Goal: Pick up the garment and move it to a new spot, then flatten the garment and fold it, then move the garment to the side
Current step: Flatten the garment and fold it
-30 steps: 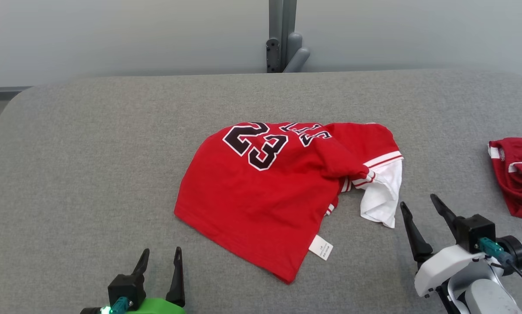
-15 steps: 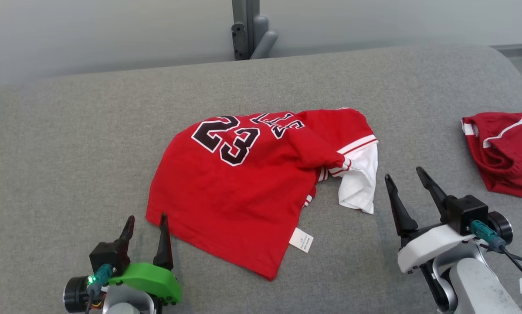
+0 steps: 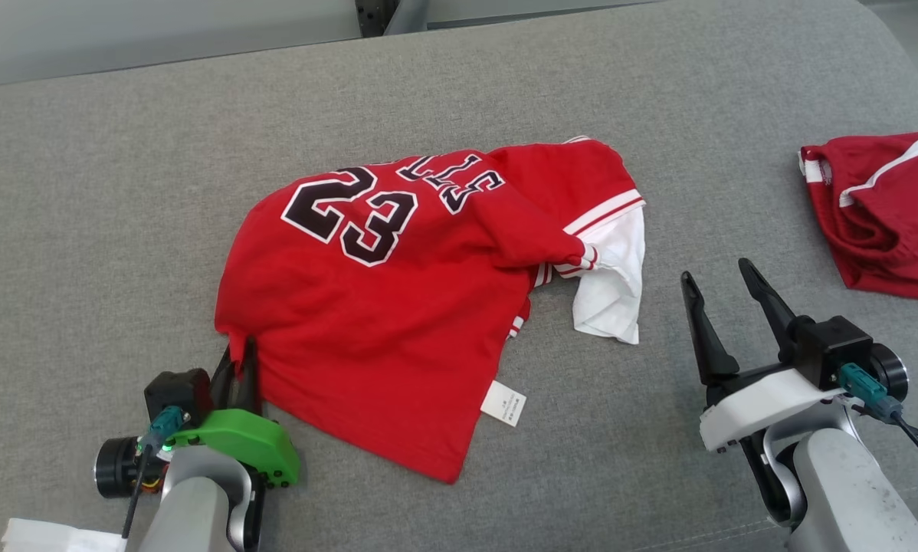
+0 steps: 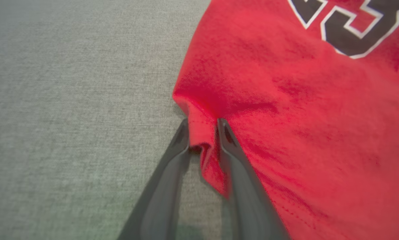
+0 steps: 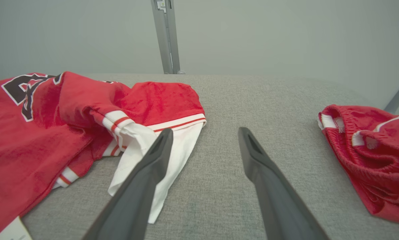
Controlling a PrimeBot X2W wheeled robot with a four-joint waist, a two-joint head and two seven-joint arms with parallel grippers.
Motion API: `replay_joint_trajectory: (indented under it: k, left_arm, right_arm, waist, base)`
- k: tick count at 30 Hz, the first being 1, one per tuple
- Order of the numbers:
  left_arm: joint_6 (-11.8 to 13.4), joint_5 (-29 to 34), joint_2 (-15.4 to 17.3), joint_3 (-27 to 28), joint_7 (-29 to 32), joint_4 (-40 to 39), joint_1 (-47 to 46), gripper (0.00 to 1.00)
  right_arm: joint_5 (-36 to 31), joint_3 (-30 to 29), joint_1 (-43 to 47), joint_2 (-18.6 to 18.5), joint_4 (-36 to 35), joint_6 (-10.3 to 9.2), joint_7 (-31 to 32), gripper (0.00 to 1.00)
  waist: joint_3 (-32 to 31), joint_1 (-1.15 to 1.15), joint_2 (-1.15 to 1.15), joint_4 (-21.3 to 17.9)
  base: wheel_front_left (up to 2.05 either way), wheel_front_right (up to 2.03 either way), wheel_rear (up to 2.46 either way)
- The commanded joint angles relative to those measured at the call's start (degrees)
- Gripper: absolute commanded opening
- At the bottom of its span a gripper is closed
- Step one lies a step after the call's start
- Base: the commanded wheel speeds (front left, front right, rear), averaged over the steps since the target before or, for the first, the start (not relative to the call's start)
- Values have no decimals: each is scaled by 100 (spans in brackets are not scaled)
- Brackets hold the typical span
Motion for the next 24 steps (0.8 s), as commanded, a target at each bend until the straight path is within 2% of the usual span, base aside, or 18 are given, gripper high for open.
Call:
replay_joint_trajectory:
  k: [1, 4, 9, 10, 15, 18, 19, 20, 24]
  left_arm:
    - [-48, 94, 99, 31, 25, 90, -91, 0]
    - [-81, 149, 178, 85, 25, 78, -246, 0]
    - [-130, 571, 847, 219, 14, -423, -964, 0]
    - [-130, 571, 847, 219, 14, -423, -964, 0]
    - [-227, 1052, 1727, 65, 120, -231, -1752, 0]
    - [-322, 1187, 2078, -27, 383, 104, -2099, 0]
    - [-355, 1184, 2120, -54, 459, 215, -2167, 70]
    - [-382, 1129, 2150, -47, 535, 360, -2231, 100]
    - [-287, 1053, 2085, -13, 455, 693, -2233, 100]
  right_arm:
    - [19, -33, -65, 15, -28, -9, -16, 100]
    - [42, -71, -88, 40, -36, -9, -16, 100]
    - [71, -119, -126, 107, -20, -9, -16, 100]
    - [71, -119, -126, 107, -20, -9, -16, 100]
    - [103, -58, -182, 193, 35, -9, -16, 100]
    - [133, -25, -196, 237, 71, -9, -17, 100]
    - [143, -25, -188, 260, 87, -9, -16, 100]
    - [140, -7, -187, 292, 100, -9, -17, 100]
    - [161, -23, -182, 346, 154, -9, -17, 100]
  waist:
    - [121, 0, 12, -62]
    - [171, 0, 12, -64]
    - [284, 0, 12, -113]
    - [284, 0, 12, -113]
    - [381, 0, 12, -317]
    - [426, 0, 12, -447]
    - [432, 0, 12, -477]
    - [433, 0, 12, -511]
    - [342, 0, 12, -557]
  base:
    - [0, 0, 0]
    - [0, 0, 0]
    - [0, 0, 0]
    - [0, 0, 0]
    - [0, 0, 0]
    - [0, 0, 0]
    - [0, 0, 0]
    - [0, 0, 0]
    - [0, 0, 0]
